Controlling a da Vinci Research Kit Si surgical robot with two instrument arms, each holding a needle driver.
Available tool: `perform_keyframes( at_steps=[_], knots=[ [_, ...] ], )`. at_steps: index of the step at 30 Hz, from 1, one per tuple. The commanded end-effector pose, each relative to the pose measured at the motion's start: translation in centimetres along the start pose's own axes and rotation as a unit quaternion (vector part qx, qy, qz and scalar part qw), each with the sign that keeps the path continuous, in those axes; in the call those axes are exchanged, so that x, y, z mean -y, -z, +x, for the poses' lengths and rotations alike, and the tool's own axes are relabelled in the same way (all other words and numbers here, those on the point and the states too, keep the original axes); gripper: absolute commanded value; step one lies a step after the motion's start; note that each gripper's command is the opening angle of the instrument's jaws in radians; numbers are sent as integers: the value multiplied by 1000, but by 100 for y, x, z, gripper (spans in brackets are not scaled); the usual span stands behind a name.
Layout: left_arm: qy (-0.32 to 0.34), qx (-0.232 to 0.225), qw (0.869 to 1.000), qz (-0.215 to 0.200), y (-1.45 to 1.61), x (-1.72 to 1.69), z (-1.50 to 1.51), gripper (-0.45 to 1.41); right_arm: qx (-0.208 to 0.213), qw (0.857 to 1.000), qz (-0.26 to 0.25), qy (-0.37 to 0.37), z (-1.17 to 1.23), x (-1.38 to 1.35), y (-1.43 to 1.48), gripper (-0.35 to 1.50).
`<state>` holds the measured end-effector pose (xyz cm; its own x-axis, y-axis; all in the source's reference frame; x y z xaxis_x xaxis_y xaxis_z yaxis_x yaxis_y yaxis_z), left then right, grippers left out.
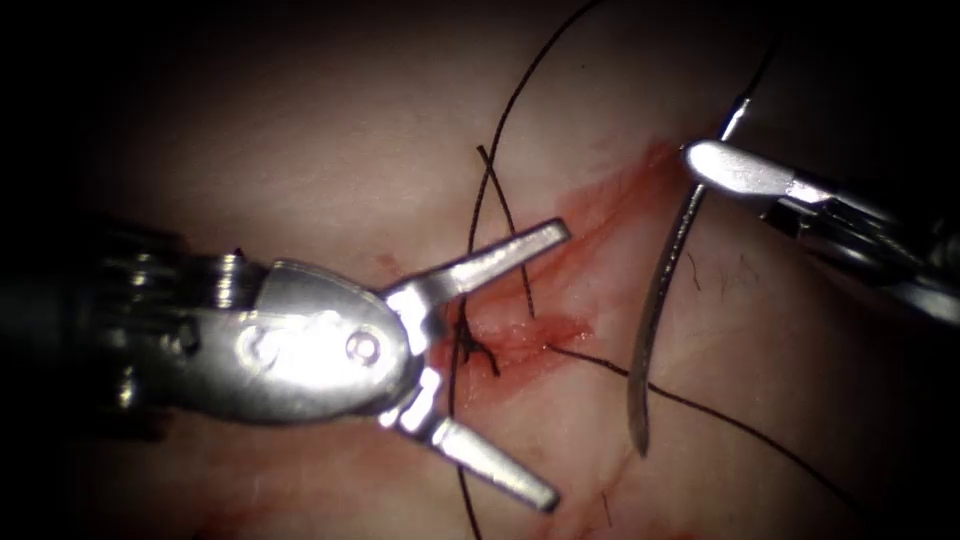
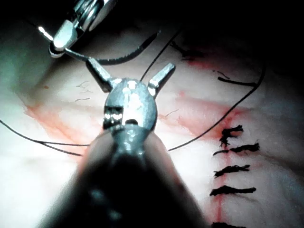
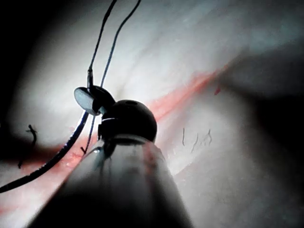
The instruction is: Wound Closure
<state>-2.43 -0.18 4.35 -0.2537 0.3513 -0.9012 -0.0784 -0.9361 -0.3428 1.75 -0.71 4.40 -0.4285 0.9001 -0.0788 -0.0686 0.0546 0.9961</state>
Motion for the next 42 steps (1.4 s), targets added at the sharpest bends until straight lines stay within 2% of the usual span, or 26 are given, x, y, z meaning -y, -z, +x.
perform_keyframes(
  at_steps=[1,3,8,11,16,17,19,23,24,25,27,30,32,34,36,39,42],
  knots=[
    [8,-1,1000,-1,2,6,0,123,-21,999,30,1,21,-15,5,-35],
    [23,0,1000,5,21,16,8,121,-34,998,46,3,41,-21,17,-35],
    [46,6,999,29,58,37,30,120,-84,996,35,5,120,-27,65,-35],
    [55,12,997,48,71,45,33,113,-94,994,37,34,163,-27,97,-35],
    [55,19,996,73,74,51,17,111,-119,986,55,102,229,-27,143,-35],
    [54,19,995,80,72,51,7,110,-129,980,54,138,249,-26,158,-35],
    [61,25,994,83,67,48,-8,106,-134,976,45,166,262,-24,169,-35],
    [65,72,992,83,56,38,-46,86,-147,965,22,217,275,-17,174,-35],
    [67,91,990,79,54,35,-55,83,-149,965,19,217,275,-15,174,-35],
    [74,142,985,62,47,28,-78,81,-151,963,19,220,271,-12,170,-35],
    [77,192,977,46,41,21,-99,76,-151,959,17,238,268,-10,163,-35],
    [76,230,970,26,34,12,-125,71,-149,950,9,274,269,-7,160,-35],
    [72,238,968,16,30,8,-135,68,-147,938,4,313,274,-4,164,-35],
    [71,240,968,-5,25,3,-144,58,-147,935,-2,324,280,-1,168,-35],
    [73,237,968,-41,15,-5,-149,22,-144,935,-4,324,280,2,169,-35],
    [86,236,965,-73,0,-15,-148,-4,-131,934,-7,331,269,5,158,-35],
    [93,222,968,-75,-17,-19,-139,-26,-112,943,10,312,247,7,137,-35]
  ],
)
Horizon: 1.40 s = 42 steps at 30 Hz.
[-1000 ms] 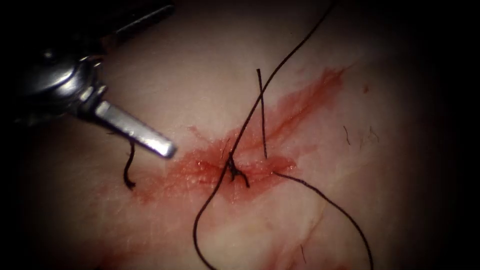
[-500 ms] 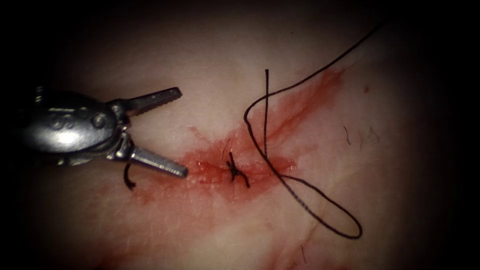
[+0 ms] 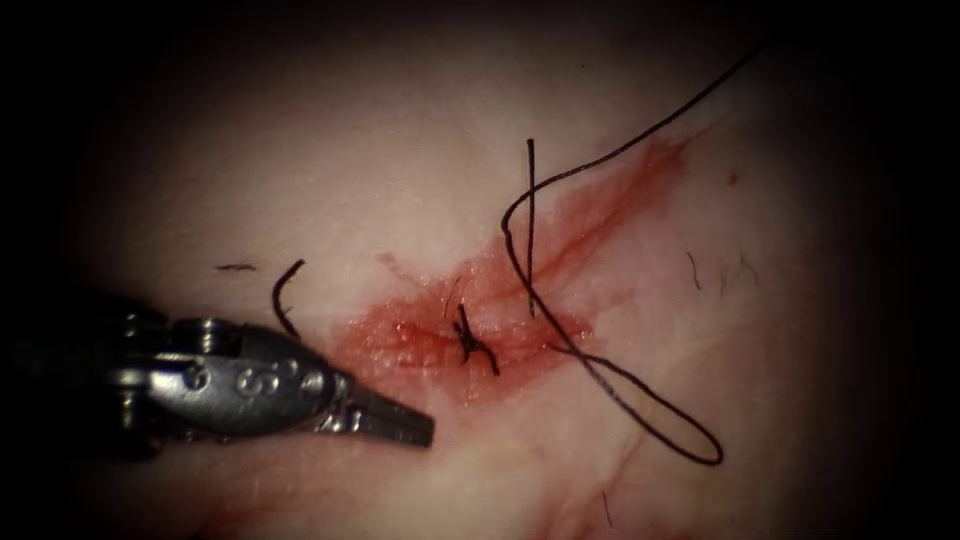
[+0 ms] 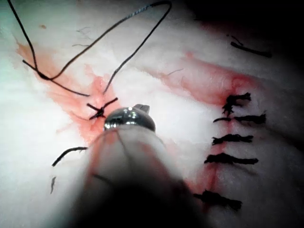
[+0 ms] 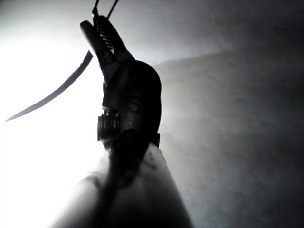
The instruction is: Wound Closure
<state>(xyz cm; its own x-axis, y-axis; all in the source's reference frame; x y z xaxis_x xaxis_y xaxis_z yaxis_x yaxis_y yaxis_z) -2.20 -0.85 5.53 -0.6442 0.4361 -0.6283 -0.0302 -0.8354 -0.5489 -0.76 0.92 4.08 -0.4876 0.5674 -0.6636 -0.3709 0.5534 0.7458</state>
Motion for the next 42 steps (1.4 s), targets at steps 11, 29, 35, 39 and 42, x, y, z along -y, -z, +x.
perform_keyframes(
  at_steps=[11,29,35,39,42],
  knots=[
    [42,-57,997,40,-24,10,53,-45,37,995,69,-60,-102,74,-75,-35],
    [138,-251,927,242,100,94,74,-45,62,989,84,-102,-121,94,-83,-35],
    [56,-306,941,136,110,73,111,-45,66,989,82,-108,-122,94,-81,-35],
    [23,-313,947,63,72,33,144,-45,67,988,82,-113,-117,92,-79,-35],
    [-19,-317,948,-23,31,-19,173,-45,66,988,76,-114,-112,87,-76,-35]
  ],
)
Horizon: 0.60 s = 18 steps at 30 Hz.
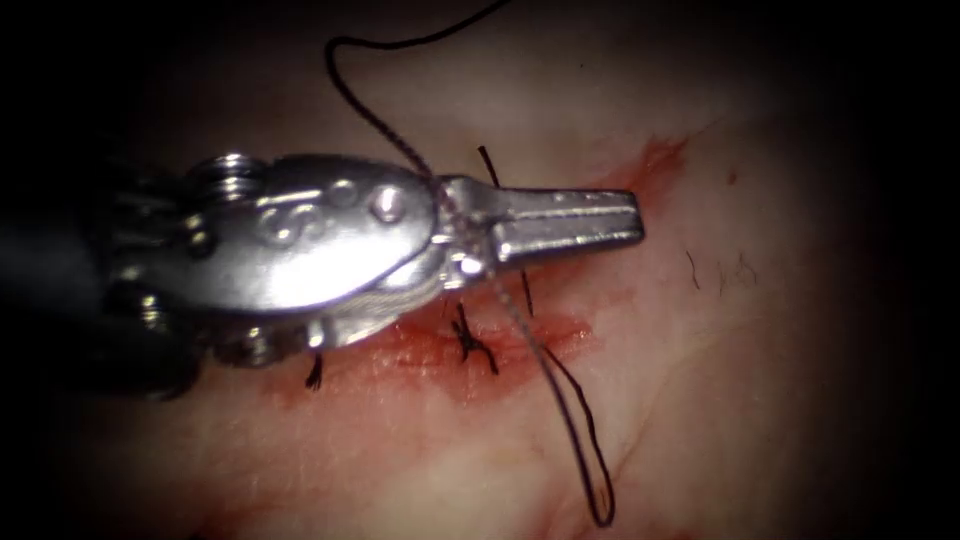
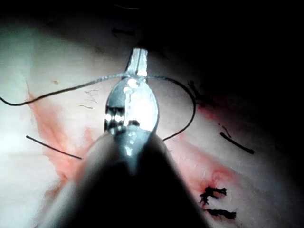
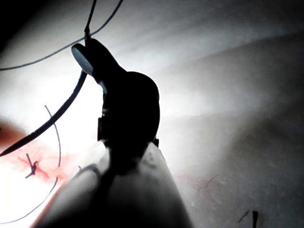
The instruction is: Wound Closure
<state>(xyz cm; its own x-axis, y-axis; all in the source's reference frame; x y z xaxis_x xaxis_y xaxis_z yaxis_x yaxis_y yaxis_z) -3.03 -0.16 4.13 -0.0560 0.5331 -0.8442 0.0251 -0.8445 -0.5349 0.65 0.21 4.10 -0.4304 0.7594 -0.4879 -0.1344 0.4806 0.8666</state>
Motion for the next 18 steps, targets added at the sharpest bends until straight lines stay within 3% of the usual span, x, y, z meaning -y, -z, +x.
perform_keyframes(
  at_steps=[1,4,7,9,10,14,18],
  knots=[
    [-5,0,1000,-22,-14,-9,-6,-45,-2,1000,-1,1,1,-5,-7,-35],
    [28,23,995,-93,-39,-47,-24,-45,-4,1000,-7,0,4,-6,-5,-35],
    [62,81,989,-108,-59,-70,-56,-45,-8,1000,-13,-1,6,-3,-5,-35],
    [101,126,981,-111,-73,-78,-95,-45,-13,999,-19,-31,10,2,-4,-35],
    [101,126,981,-111,-73,-78,-95,-45,-13,999,-19,-31,10,2,-4,-35],
    [142,191,965,-114,-60,-78,-141,-45,-22,998,-28,-47,14,4,-3,-35],
    [165,283,941,-81,-17,-69,-174,-45,24,998,-33,55,-2,3,-9,-35]
  ],
)
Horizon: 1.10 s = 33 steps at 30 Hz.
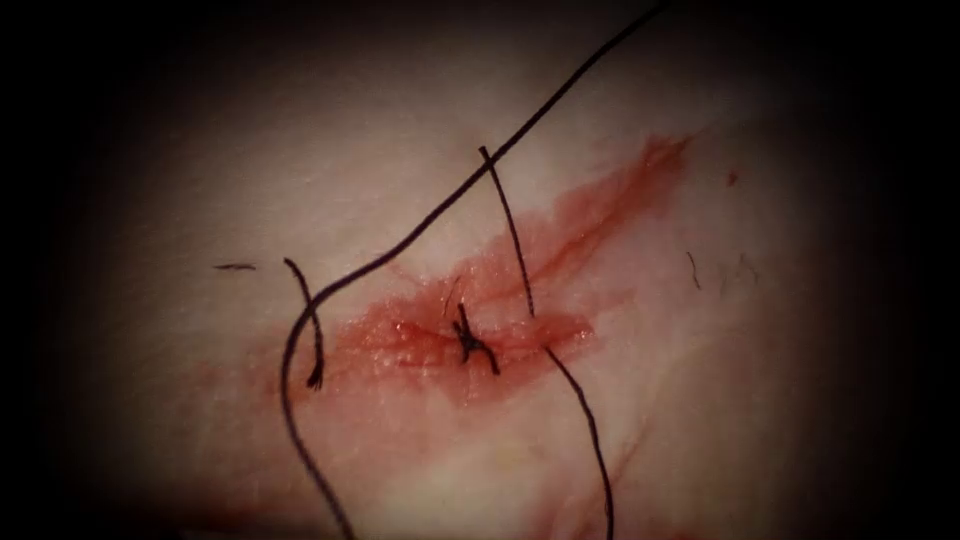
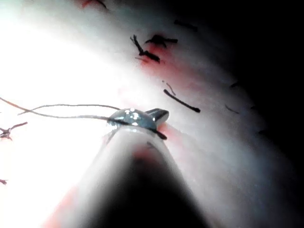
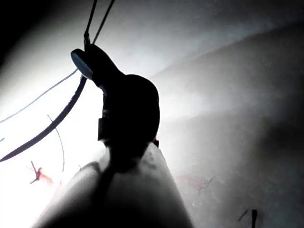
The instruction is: Wound Closure
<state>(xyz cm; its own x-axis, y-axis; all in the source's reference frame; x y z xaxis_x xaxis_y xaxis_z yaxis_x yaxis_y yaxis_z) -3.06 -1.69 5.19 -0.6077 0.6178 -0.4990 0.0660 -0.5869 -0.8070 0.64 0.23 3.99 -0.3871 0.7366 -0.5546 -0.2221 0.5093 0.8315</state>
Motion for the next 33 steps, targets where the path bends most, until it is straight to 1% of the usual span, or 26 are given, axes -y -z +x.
perform_keyframes(
  at_steps=[1,2,3,4,5,6,8,9,12,13,14,15,16,18,19,20,21,25,26,27,28,29,30,33],
  knots=[
    [-3,9,1000,28,3,10,-6,-45,27,999,-3,43,-21,-2,-11,-35],
    [0,10,999,49,9,17,-8,-45,43,998,2,48,-29,-1,-13,-35],
    [-10,6,998,68,19,29,-6,-45,48,997,4,54,-37,1,-15,-35],
    [-14,-1,997,77,27,37,-2,-45,49,996,10,78,-45,2,-17,-35],
    [-23,-11,996,80,34,44,2,-45,56,993,39,95,-56,4,-19,-35],
    [-49,-24,995,83,44,53,8,-45,58,992,51,97,-64,4,-22,-35],
    [-63,-40,992,97,56,61,14,-45,56,992,55,95,-76,2,-29,-35],
    [-69,-47,991,109,61,64,16,-45,55,992,48,98,-83,3,-31,-35],
    [-76,-54,987,130,65,66,20,-45,59,991,55,106,-97,1,-37,-35],
    [-84,-58,984,146,65,68,22,-30,74,983,73,152,-108,1,-40,-35],
    [-96,-57,982,152,64,69,22,-8,82,979,81,169,-112,1,-42,-35],
    [-108,-58,979,166,63,73,23,-20,92,968,93,217,-120,1,-47,-35],
    [-108,-58,979,166,63,73,23,-20,92,968,93,217,-120,1,-47,-35],
    [-123,-57,975,178,63,76,22,-21,97,959,103,245,-124,1,-52,-35],
    [-135,-55,972,184,63,77,22,-25,96,956,107,255,-125,1,-55,-35],
    [-137,-56,971,189,62,78,23,-28,97,956,109,255,-126,1,-57,-35],
    [-137,-56,970,194,61,80,23,-30,91,955,114,260,-126,2,-58,-35],
    [-147,-54,966,207,56,81,21,-33,43,947,141,285,-120,4,-61,-35],
    [-147,-50,965,212,55,81,21,-42,38,946,141,288,-118,5,-62,-35],
    [-145,-45,964,216,53,81,21,-43,35,945,140,293,-117,7,-62,-35],
    [-143,-34,964,224,51,80,20,-37,32,943,137,303,-115,10,-63,-35],
    [-145,-11,961,233,46,81,19,-45,25,943,134,303,-113,15,-66,-35],
    [-150,1,959,239,44,82,18,-45,19,944,133,302,-113,18,-68,-35],
    [-152,12,957,246,41,84,17,-45,7,942,140,305,-112,25,-72,-35]
  ],
)
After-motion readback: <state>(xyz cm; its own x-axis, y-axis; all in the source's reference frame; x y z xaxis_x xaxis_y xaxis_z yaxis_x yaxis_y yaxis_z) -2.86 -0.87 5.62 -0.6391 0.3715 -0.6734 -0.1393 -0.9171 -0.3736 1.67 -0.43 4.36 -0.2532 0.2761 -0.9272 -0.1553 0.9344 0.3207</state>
